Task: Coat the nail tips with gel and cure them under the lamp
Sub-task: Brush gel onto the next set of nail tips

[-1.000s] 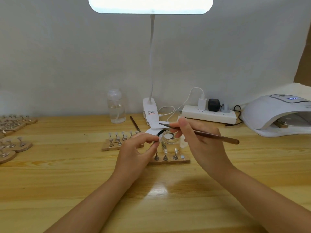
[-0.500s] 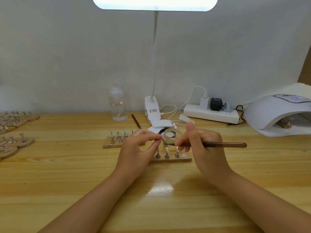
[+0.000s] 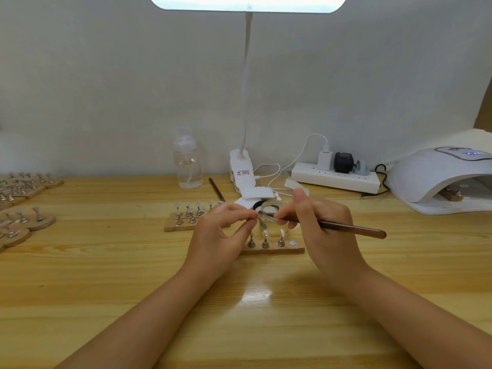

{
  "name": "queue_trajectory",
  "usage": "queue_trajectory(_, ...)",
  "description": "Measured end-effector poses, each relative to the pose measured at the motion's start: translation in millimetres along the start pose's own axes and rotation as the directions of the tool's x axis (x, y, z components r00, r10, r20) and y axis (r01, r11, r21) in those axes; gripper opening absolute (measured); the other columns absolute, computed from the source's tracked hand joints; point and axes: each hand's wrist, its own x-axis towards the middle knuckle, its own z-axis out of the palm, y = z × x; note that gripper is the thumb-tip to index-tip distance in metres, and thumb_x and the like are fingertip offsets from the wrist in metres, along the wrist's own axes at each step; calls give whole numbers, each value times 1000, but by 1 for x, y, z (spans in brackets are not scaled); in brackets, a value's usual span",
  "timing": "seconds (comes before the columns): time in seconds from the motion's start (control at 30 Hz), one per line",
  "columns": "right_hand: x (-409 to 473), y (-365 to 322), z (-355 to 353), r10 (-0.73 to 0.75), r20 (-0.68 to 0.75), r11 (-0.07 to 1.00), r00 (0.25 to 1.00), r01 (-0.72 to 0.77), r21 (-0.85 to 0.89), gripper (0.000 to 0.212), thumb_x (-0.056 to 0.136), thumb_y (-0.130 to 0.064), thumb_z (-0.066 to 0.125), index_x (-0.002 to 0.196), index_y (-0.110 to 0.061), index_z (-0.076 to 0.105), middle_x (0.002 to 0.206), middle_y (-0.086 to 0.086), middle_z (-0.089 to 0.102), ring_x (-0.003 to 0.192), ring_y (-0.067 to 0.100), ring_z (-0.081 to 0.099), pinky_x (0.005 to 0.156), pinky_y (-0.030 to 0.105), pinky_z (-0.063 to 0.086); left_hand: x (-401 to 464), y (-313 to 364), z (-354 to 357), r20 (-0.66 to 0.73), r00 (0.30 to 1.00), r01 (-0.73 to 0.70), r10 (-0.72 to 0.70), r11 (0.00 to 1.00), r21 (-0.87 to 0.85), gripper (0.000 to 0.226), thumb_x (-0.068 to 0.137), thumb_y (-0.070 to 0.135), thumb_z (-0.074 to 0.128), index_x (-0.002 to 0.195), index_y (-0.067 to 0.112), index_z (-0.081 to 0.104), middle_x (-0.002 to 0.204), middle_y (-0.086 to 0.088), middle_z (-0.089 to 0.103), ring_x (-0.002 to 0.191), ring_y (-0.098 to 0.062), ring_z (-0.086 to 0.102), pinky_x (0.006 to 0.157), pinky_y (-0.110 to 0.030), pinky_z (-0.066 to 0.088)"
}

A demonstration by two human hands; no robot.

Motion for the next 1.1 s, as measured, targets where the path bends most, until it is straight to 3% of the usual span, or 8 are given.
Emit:
queue_trajectory(0.1,-1,0,-1,115,-14,989,993,-113,90,44,88,-35,41,55,-18,66,50,-3,62,49,3,59,53,11,44,0,0,0,-1,1000,10,-10,1000,-1,30,77,5,69,84,33,65,81,16,62,86,-1,58,78,-11,43)
queue_trajectory(0.27,1,-2,1,17,-10,1000,1000,-16,22,37,92,-31,44,64,-20,66,56,-10,63,57,-1,60,59,9,44,0,0,-1,-1,1000,11,-10,1000,1,29,77,5,69,84,33,65,80,19,62,88,0,57,77,-8,42)
queue_trajectory(0.4,0,-3,0,161,-27,979,987,-156,134,52,89,-41,41,54,-11,66,50,3,62,47,3,57,52,12,43,-1,0,0,3,1000,15,-15,1000,2,22,77,5,69,84,26,70,80,17,63,83,-1,59,77,-6,41)
queue_trajectory(0.53,0,-5,0,76,-26,995,997,-74,62,39,93,-33,44,64,-20,67,56,-7,64,57,-1,59,57,8,43,-1,0,-1,4,1000,6,-6,1000,10,23,77,5,68,85,26,68,80,18,63,84,-2,59,77,-8,42)
queue_trajectory(0.7,-1,-6,0,157,-41,981,987,-151,119,51,89,-45,44,53,-16,65,47,3,61,44,2,55,50,10,42,0,1,0,12,1000,5,-5,1000,17,22,77,4,68,87,24,69,80,19,62,83,0,59,78,-7,42)
queue_trajectory(0.87,0,-3,1,55,-13,998,998,-55,-37,38,92,-36,43,64,-24,67,58,-9,64,57,-2,59,58,11,44,0,1,-1,10,1000,1,-1,1000,22,26,77,4,68,89,28,66,81,19,62,84,-3,60,78,-10,44)
queue_trajectory(1.0,-1,-2,0,115,-49,992,992,-112,64,43,89,-39,45,58,-19,66,54,0,64,50,2,58,53,14,45,0,1,-1,8,1000,6,-6,1000,16,26,77,4,68,87,28,67,81,19,62,83,-2,60,77,-9,44)
queue_trajectory(1.1,1,-2,1,65,-37,998,997,-65,-16,38,93,-38,45,65,-23,67,57,-10,64,59,-2,60,59,9,43,1,0,-1,8,1000,6,-6,1000,18,21,77,4,69,86,23,70,79,18,63,82,-4,60,76,-8,42)
